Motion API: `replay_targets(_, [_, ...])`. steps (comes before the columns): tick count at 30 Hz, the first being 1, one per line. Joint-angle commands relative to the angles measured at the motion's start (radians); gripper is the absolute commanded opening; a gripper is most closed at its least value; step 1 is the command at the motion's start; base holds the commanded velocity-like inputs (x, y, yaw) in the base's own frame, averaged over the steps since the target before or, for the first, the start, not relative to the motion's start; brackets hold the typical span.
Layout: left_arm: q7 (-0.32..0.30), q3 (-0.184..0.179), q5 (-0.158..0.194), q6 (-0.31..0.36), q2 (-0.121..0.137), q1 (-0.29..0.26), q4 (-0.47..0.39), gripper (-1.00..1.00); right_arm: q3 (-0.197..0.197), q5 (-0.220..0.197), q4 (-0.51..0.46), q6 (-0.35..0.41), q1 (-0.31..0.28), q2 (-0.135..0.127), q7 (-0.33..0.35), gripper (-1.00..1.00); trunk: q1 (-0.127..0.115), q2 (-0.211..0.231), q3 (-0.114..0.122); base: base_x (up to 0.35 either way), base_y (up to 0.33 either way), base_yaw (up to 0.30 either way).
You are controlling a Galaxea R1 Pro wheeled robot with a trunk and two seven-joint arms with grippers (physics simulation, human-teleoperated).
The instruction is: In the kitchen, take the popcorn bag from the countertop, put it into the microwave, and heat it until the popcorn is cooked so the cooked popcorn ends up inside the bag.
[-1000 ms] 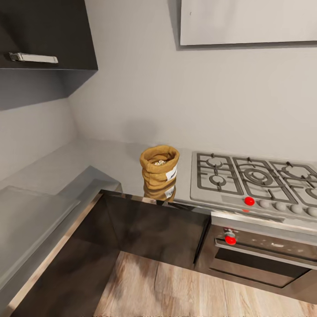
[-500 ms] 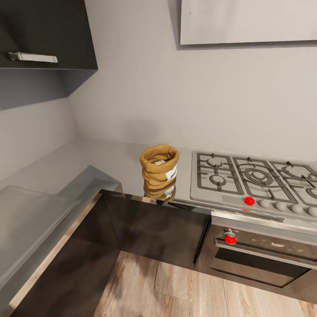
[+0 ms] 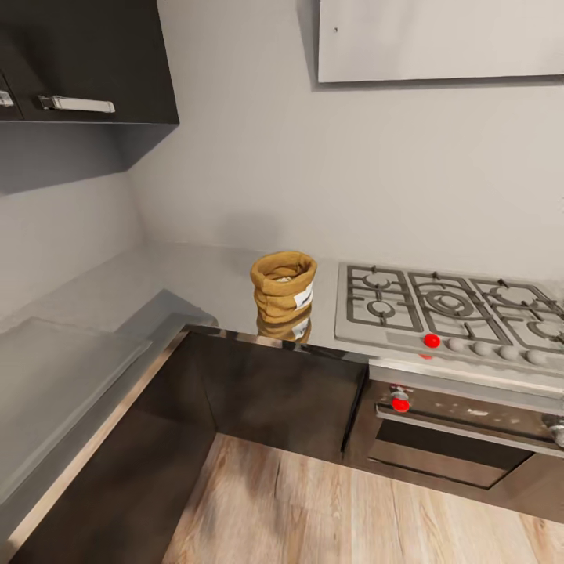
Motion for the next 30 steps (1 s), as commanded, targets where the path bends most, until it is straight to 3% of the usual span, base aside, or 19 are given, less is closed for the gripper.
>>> replay_targets(1, [0.001, 0.003, 0.003, -0.001, -0.001, 0.000, -0.001, 1.00, -0.003, 0.015, -0.005, 0.005, -0.001, 0.001, 0.000, 1.00, 0.000, 0.000, -0.001, -0.028, 0.000, 0.000])
replay_targets(2, [0.001, 0.003, 0.003, -0.001, -0.001, 0.000, -0.001, 1.00, 0.003, 0.020, -0.011, 0.010, -0.001, 0.004, 0.001, 1.00, 0.000, 0.000, -0.001, -0.018, 0.000, 0.000])
replay_targets(3, [0.001, 0.003, 0.003, -0.001, 0.000, 0.000, -0.001, 1.00, 0.108, 0.042, -0.088, 0.069, -0.001, 0.016, 0.003, 1.00, 0.000, 0.000, -0.001, -0.009, 0.000, 0.000])
replay_targets(4, [0.001, 0.003, 0.003, -0.001, 0.000, 0.000, -0.001, 1.00, 0.137, 0.049, -0.123, 0.116, -0.001, 0.026, 0.003, 1.00, 0.000, 0.000, -0.001, -0.006, 0.000, 0.000])
replay_targets(5, [0.001, 0.003, 0.003, -0.001, 0.000, 0.000, -0.001, 1.00, 0.187, 0.054, -0.343, 0.350, -0.001, 0.042, 0.044, 1.00, 0.000, 0.000, -0.001, 0.000, 0.000, 0.000])
replay_targets(8, [0.001, 0.003, 0.003, -0.001, -0.001, 0.000, -0.001, 1.00, 0.194, 0.053, -0.529, 0.516, -0.001, 0.046, 0.112, 1.00, 0.000, 0.000, -0.001, 0.000, 0.000, 0.000])
replay_targets(9, [0.001, 0.003, 0.003, -0.001, -0.001, 0.000, -0.001, 1.00, 0.195, 0.053, -0.556, 0.537, -0.001, 0.047, 0.119, 1.00, 0.000, 0.000, -0.001, 0.000, 0.000, 0.000])
replay_targets(15, [0.001, 0.003, 0.003, -0.001, -0.001, 0.000, -0.001, 1.00, 0.200, 0.053, -0.728, 0.678, -0.001, 0.116, 0.136, 1.00, 0.000, 0.000, -0.001, 0.000, 0.000, 0.000])
replay_targets(17, [0.001, 0.003, 0.003, -0.001, 0.000, 0.000, -0.001, 1.00, 0.219, 0.053, -0.822, 0.751, -0.001, 0.152, 0.145, 1.00, 0.000, 0.000, -0.001, 0.000, 0.000, 0.000])
replay_targets(19, [0.001, 0.003, 0.003, -0.001, 0.000, 0.000, -0.001, 1.00, 0.265, 0.053, -0.974, 0.860, -0.001, 0.180, 0.149, 1.00, 0.000, 0.000, -0.001, 0.000, 0.000, 0.000])
replay_targets(22, [0.001, 0.003, 0.003, -0.001, -0.001, 0.000, -0.001, 1.00, 0.329, 0.052, -1.172, 1.002, -0.007, 0.180, 0.151, 1.00, 0.000, 0.000, -0.001, 0.000, 0.000, 0.000])
replay_targets(23, [0.001, 0.003, 0.003, -0.001, -0.001, 0.000, -0.001, 1.00, 0.352, 0.052, -1.244, 1.058, -0.019, 0.180, 0.152, 1.00, 0.000, 0.000, -0.001, 0.000, 0.000, 0.000])
replay_targets(25, [0.001, 0.003, 0.003, -0.001, -0.001, 0.000, -0.001, 1.00, 0.374, 0.051, -1.320, 1.058, -0.076, 0.180, 0.153, 1.00, 0.000, 0.000, -0.001, 0.000, 0.000, 0.000])
replay_targets(27, [0.001, 0.003, 0.003, -0.001, -0.001, 0.000, -0.001, 1.00, 0.382, 0.049, -1.348, 1.058, -0.177, 0.180, 0.153, 1.00, 0.000, 0.000, -0.001, 0.000, 0.000, 0.000])
replay_targets(30, [0.001, 0.003, 0.003, -0.001, -0.001, 0.000, -0.001, 1.00, 0.384, 0.048, -1.355, 1.058, -0.271, 0.180, 0.155, 1.00, 0.000, 0.000, -0.001, 0.000, 0.000, 0.000])
